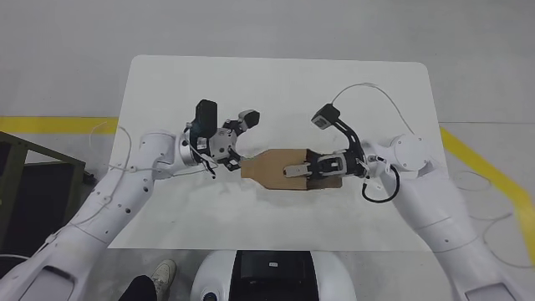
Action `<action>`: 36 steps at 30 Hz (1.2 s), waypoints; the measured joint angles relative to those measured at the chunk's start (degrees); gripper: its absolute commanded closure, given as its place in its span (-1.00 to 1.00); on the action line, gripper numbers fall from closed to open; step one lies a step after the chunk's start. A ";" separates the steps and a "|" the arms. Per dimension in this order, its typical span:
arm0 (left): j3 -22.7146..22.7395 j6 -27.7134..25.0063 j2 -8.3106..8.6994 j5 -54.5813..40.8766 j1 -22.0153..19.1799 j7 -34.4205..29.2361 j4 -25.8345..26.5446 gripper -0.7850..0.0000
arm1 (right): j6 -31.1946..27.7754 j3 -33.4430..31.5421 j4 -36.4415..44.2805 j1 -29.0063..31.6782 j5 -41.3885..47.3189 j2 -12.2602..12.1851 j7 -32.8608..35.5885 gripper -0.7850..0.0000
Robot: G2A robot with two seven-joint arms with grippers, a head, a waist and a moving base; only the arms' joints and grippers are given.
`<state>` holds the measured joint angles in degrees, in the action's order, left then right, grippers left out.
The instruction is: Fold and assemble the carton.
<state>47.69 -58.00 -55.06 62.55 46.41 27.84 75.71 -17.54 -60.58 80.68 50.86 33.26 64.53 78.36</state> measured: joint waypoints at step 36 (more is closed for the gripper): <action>1.28 0.00 -0.31 -1.69 1.22 -5.78 2.26 -1.00 | 2.54 -0.54 2.18 1.39 -2.21 -0.14 -5.84 1.00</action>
<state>48.97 -58.00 -55.38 60.86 47.63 22.06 77.96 -15.00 -61.11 82.86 52.25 31.05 64.38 72.52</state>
